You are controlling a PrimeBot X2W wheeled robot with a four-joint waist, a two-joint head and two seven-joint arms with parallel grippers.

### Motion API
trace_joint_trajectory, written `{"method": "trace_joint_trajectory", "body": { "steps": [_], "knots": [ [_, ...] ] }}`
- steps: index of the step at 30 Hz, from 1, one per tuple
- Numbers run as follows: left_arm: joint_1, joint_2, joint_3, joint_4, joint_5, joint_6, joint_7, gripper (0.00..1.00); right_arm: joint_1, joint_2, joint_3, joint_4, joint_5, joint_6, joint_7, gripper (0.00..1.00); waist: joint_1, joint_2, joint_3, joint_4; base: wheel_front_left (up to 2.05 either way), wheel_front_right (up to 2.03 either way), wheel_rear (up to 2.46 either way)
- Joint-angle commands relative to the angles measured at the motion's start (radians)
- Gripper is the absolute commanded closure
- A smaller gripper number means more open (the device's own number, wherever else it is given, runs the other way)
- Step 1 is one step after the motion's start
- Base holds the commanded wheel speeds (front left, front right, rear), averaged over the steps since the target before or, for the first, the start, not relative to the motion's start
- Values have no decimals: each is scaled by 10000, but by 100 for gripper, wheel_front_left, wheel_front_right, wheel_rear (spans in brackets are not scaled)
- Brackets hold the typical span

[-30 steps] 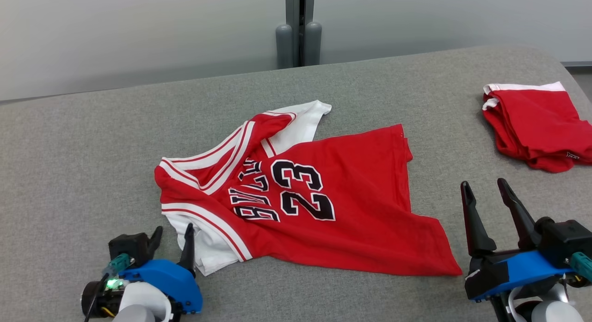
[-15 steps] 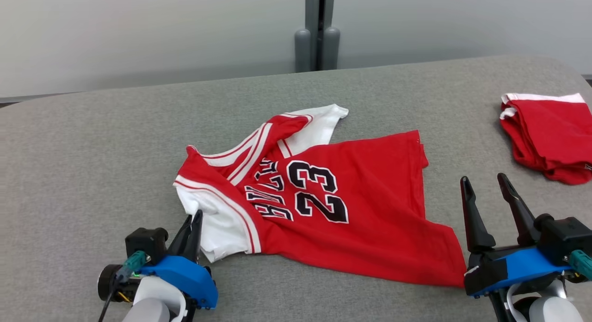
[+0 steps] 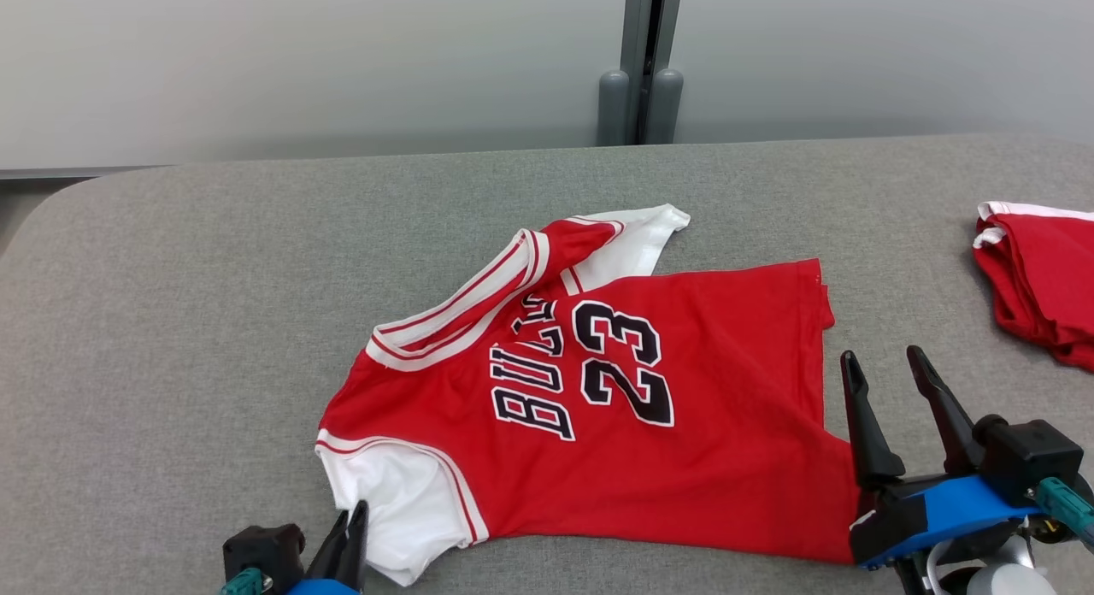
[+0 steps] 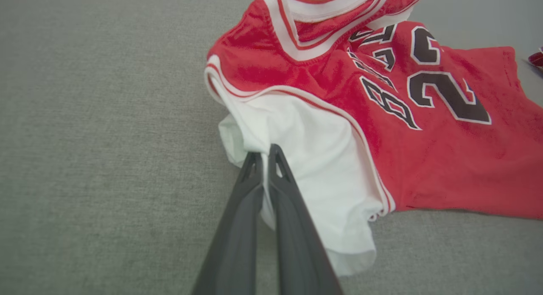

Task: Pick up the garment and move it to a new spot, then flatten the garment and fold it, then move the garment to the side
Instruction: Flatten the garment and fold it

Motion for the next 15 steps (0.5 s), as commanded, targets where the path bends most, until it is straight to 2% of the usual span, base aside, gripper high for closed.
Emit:
{"method": "trace_joint_trajectory", "body": {
  "steps": [1,2,3,4,8,11,15],
  "knots": [
    [53,119,83,-36,31,61,68,96,-57,-14,18,30,6,1,-57,0,1,-1,11,-15,0,0,0],
    [155,128,133,-80,-57,155,200,75,-85,-16,42,76,3,1,-68,0,1,-1,25,-42,0,0,0],
    [225,150,169,-70,-80,236,272,48,-116,-14,74,124,-7,1,-86,0,1,-1,33,-83,0,0,0],
    [268,198,182,-31,-23,327,323,0,-128,-17,75,171,-10,1,-88,0,1,-1,39,-127,0,0,0],
    [267,313,419,-248,35,600,191,0,-84,-16,-24,253,-37,1,-155,0,1,-1,63,-254,0,0,0],
    [68,608,633,-662,250,782,84,0,-65,-14,-61,273,-108,1,-163,0,1,-1,90,-369,0,0,0],
    [-345,744,667,-1178,292,637,-45,0,-124,-14,-32,264,-101,1,-161,0,1,-1,140,-492,0,0,0]
  ]
}}
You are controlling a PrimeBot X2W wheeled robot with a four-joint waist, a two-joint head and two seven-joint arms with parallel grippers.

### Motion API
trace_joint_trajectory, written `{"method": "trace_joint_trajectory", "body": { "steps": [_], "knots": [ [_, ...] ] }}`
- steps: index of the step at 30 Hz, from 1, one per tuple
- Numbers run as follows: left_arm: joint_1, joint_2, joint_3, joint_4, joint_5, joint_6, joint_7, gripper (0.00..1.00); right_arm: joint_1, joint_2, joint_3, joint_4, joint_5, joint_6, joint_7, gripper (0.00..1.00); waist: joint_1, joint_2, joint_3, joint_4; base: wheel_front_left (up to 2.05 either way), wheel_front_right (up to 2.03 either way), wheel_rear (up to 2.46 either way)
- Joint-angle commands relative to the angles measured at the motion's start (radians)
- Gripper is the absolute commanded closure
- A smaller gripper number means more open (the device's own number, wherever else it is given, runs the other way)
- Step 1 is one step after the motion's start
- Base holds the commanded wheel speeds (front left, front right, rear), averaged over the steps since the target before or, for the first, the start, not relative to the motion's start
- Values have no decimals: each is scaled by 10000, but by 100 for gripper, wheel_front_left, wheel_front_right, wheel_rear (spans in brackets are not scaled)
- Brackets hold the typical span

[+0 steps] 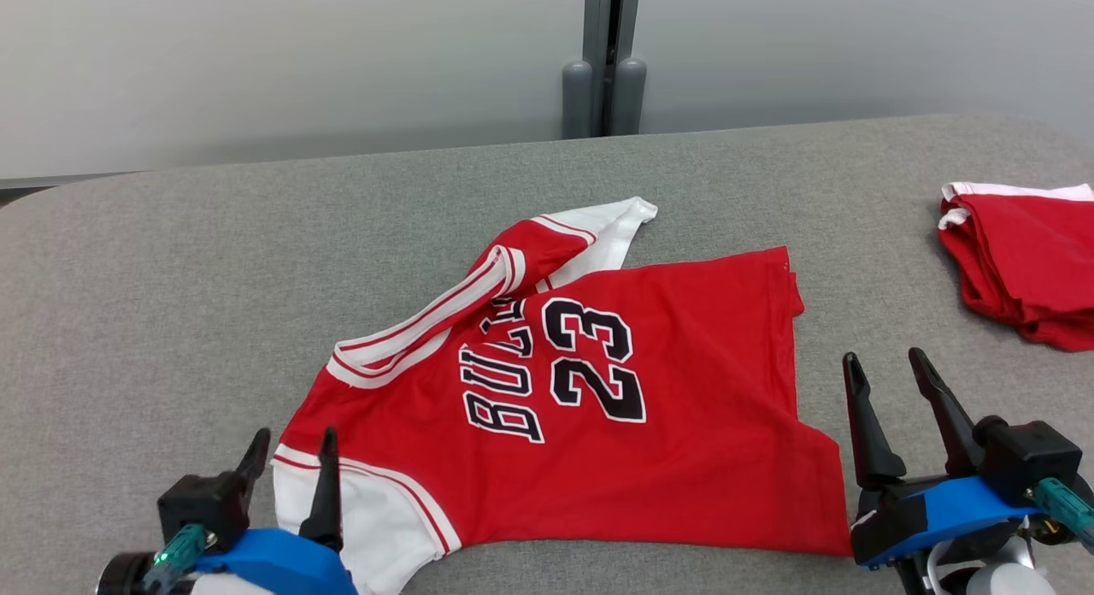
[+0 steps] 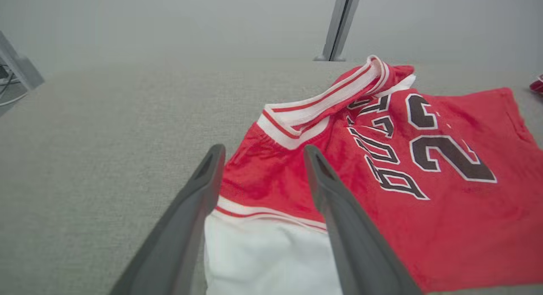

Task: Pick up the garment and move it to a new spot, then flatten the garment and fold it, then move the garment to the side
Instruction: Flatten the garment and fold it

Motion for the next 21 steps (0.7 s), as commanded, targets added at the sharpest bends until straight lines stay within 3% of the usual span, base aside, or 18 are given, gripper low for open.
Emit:
{"method": "trace_joint_trajectory", "body": {
  "steps": [1,10,16,21],
  "knots": [
    [-247,152,-50,-2,167,-78,-18,0,-81,-14,10,-17,-39,1,-34,0,0,0,13,-17,0,0,0],
    [-2990,237,-1483,1761,922,-1560,877,0,-427,-16,322,-52,-115,1,49,0,0,0,402,-289,0,0,0],
    [-4615,-90,-2056,3553,1302,-2212,980,0,-687,-16,674,-6,-137,1,78,0,0,0,847,-618,0,0,0],
    [-5787,-366,-2394,5286,1597,-2438,841,0,-889,-14,864,35,-141,1,28,0,0,0,1291,-880,0,0,0]
  ]
}}
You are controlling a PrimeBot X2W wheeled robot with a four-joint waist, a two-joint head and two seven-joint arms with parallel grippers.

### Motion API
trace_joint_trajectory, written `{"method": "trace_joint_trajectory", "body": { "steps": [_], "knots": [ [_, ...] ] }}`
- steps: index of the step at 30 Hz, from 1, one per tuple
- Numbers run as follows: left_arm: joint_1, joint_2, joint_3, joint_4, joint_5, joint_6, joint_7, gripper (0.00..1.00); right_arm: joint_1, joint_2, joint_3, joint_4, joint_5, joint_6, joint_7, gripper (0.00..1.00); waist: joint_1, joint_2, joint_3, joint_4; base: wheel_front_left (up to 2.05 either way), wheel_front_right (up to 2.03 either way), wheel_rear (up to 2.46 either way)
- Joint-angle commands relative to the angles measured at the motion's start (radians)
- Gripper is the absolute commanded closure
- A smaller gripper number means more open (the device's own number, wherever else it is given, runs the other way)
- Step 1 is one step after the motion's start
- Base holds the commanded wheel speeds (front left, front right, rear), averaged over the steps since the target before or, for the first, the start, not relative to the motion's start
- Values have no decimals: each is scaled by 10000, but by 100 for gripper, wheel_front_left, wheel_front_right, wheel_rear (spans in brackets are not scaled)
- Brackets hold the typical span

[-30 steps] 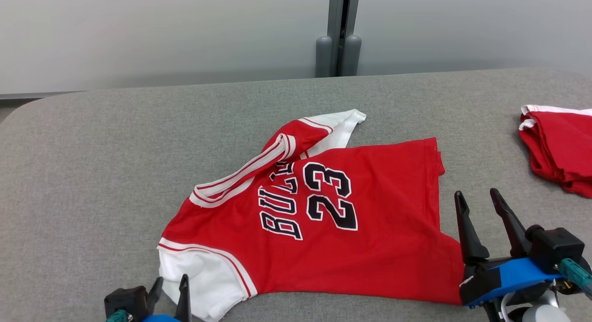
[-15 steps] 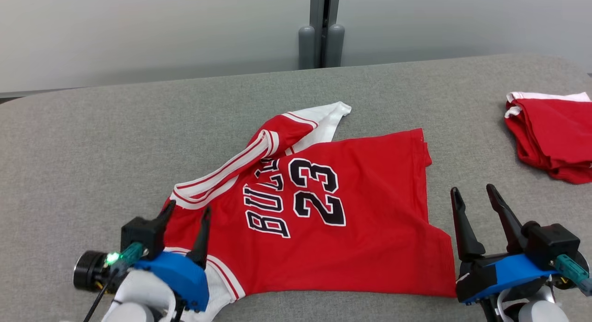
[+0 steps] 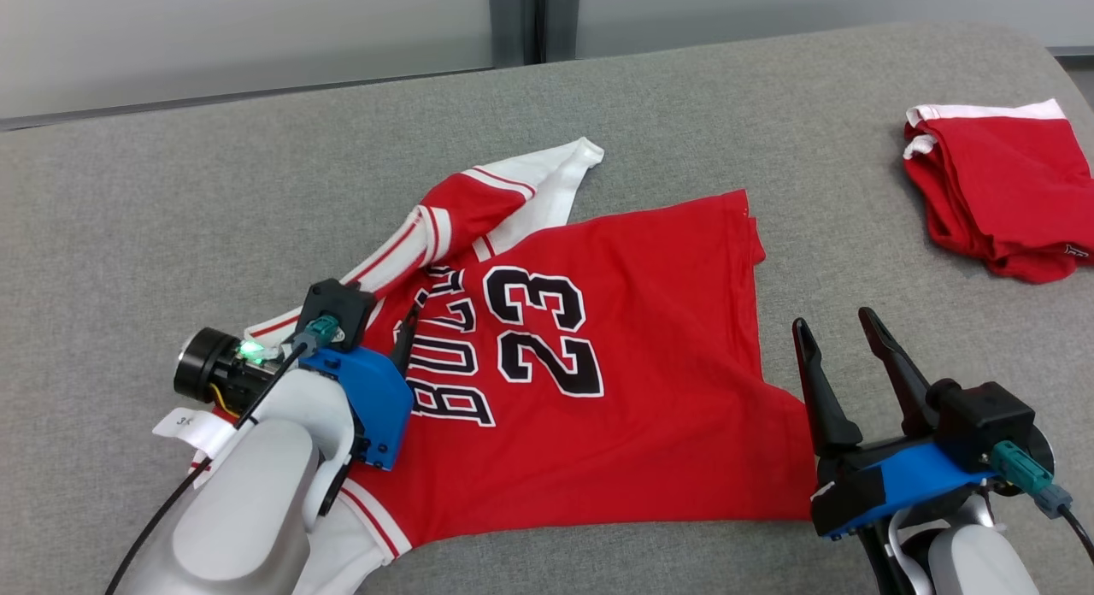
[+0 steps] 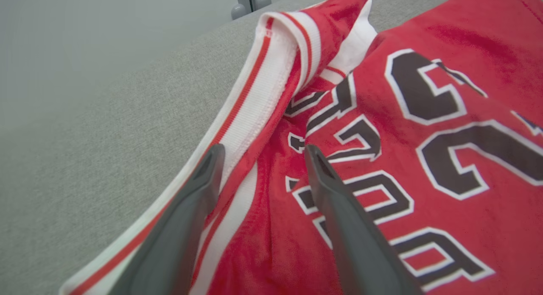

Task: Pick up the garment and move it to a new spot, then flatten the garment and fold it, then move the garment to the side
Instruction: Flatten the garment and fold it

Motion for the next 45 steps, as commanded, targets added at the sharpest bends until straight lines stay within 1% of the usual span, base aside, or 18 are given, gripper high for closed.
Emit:
{"method": "trace_joint_trajectory", "body": {
  "steps": [1,6,9,10,11,12,13,14,17,25,29,31,32,33,34,38,42,45],
  "knots": [
    [-283,7,-42,198,93,17,-111,0,-159,-14,13,6,-9,1,-38,0,-1,0,74,-13,0,0,0],
    [-1115,-205,-228,1361,522,273,-548,0,-278,-14,63,6,3,1,-100,0,-1,0,421,-116,0,0,0],
    [-1417,-485,-229,2103,336,140,-448,0,-385,-14,112,8,51,1,-142,0,-1,0,610,-166,0,0,0],
    [-1536,-540,-247,2343,313,62,-399,20,-433,-14,133,12,64,1,-165,0,-1,0,669,-188,0,0,0],
    [-1638,-577,-288,2566,295,23,-366,51,-471,-14,151,15,72,1,-180,0,-1,0,729,-211,0,0,0],
    [-1708,-622,-296,2724,281,1,-430,71,-488,-14,169,16,80,1,-191,0,-1,0,784,-235,0,0,0],
    [-1793,-690,-282,2866,251,18,-521,99,-508,-14,174,23,96,1,-207,0,-1,0,831,-250,0,0,0],
    [-1904,-748,-251,2959,235,14,-644,100,-547,-14,157,31,105,1,-216,0,-1,0,869,-256,0,0,0],
    [-2349,-885,-34,3099,154,248,-1230,100,-611,-14,76,47,70,1,-267,0,-1,0,967,-247,0,0,0],
    [-3353,-1150,1170,3601,-549,1360,-2904,100,-792,-14,30,61,57,1,-287,0,-1,0,1166,-243,0,0,0],
    [-3733,-1248,1557,3958,-878,1540,-3407,100,-895,-14,83,116,101,1,-332,0,-1,0,1255,-260,0,0,0],
    [-3824,-1303,1638,4168,-1018,1445,-3588,100,-922,-14,100,182,135,1,-371,0,-1,0,1270,-259,0,0,0],
    [-3823,-1370,1695,4270,-1111,1383,-3641,80,-933,-14,107,216,137,1,-387,0,-1,0,1269,-255,0,0,0],
    [-3827,-1427,1734,4355,-1180,1287,-3705,19,-943,-14,110,253,133,1,-397,0,-1,0,1261,-249,0,0,0],
    [-3838,-1441,1788,4436,-1263,1222,-3768,0,-948,-14,103,287,140,1,-411,0,-1,0,1247,-237,0,0,0],
    [-3609,-1429,1795,4558,-1509,590,-3936,0,-846,-14,19,427,145,1,-501,0,-1,0,1119,-135,0,0,0],
    [-3219,-1351,1861,4303,-1631,229,-4130,0,-661,-14,-129,498,82,1,-623,0,-1,0,941,1,0,0,0],
    [-2280,-1256,1925,3451,-1688,-56,-4260,0,-387,-13,-366,576,18,1,-820,0,-1,0,592,269,0,0,0]
  ]
}}
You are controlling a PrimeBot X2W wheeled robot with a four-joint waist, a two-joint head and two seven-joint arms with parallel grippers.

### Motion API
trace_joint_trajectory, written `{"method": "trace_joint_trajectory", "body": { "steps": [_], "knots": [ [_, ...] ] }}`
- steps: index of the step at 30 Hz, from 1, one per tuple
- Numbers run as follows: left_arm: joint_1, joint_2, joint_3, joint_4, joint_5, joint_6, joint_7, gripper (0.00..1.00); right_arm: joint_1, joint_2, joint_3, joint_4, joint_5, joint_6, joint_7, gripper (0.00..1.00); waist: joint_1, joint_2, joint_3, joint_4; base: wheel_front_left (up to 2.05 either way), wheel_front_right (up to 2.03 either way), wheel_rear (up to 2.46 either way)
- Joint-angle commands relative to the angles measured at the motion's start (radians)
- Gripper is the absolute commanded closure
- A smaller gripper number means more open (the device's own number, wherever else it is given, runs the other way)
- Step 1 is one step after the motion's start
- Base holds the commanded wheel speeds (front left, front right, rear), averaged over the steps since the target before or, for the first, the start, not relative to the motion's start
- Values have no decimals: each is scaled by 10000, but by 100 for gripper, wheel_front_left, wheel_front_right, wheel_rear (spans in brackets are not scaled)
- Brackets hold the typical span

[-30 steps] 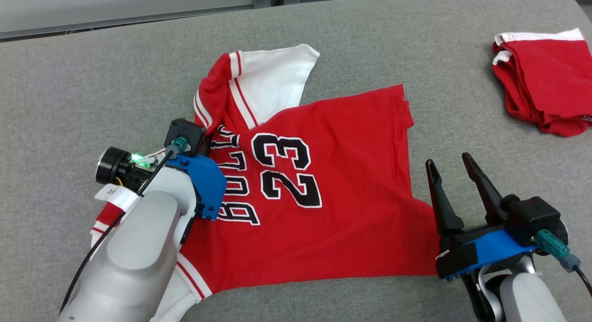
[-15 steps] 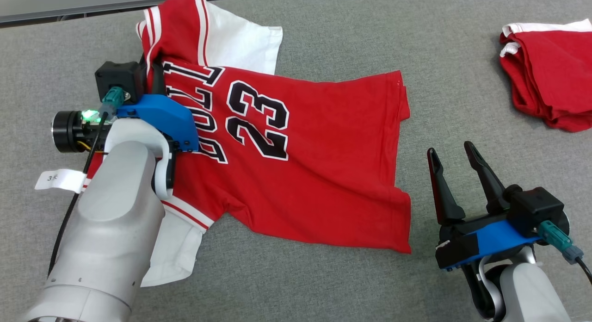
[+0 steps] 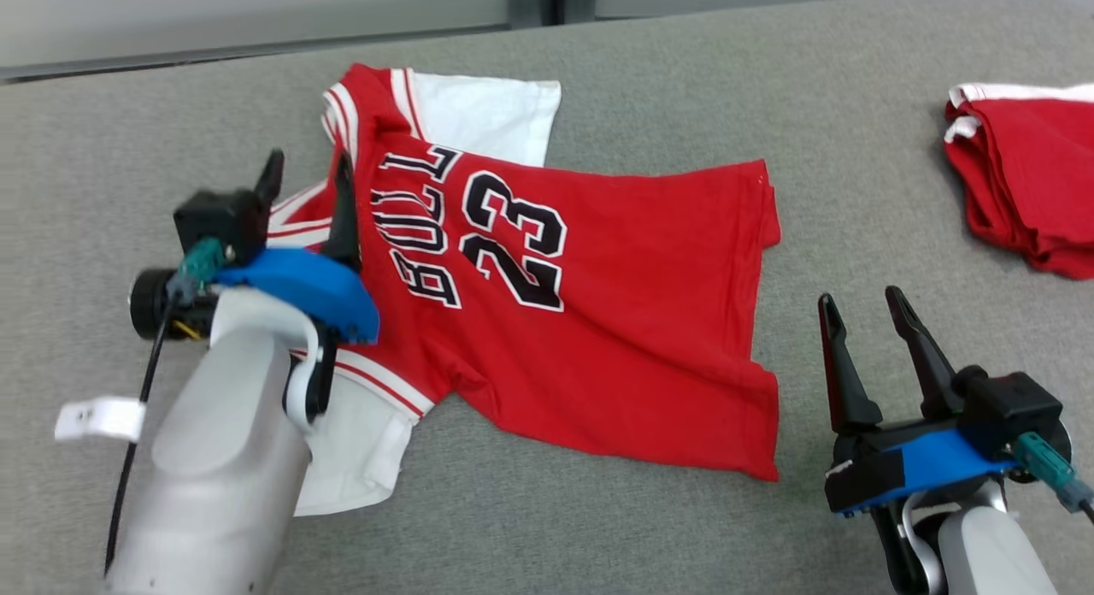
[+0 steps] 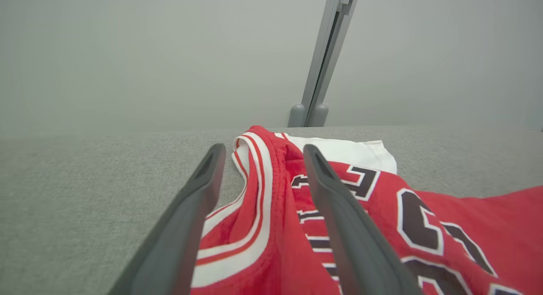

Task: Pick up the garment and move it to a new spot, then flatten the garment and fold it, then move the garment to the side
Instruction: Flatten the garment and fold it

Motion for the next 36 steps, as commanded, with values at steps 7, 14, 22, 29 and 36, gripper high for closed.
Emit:
{"method": "trace_joint_trajectory", "body": {
  "steps": [7,14,22,29,36],
  "knots": [
    [2957,202,505,-2917,273,306,-72,0,597,-14,-182,232,-320,1,-353,0,-1,0,-880,593,0,0,0],
    [5424,160,1038,-5030,463,688,-74,0,965,-14,-128,504,-65,1,-586,0,-1,0,-1586,925,0,0,0],
    [7506,-109,1334,-6228,739,1006,-75,0,1427,-14,237,950,248,1,-776,0,-1,0,-2266,1020,0,0,0],
    [8072,-78,1280,-6461,816,1054,-76,0,1439,-14,569,1243,229,1,-837,0,-1,0,-2556,903,0,0,0],
    [7947,-38,1135,-6443,893,1073,-24,0,1243,-14,703,1471,158,1,-852,0,-1,0,-2692,855,0,0,0]
  ]
}}
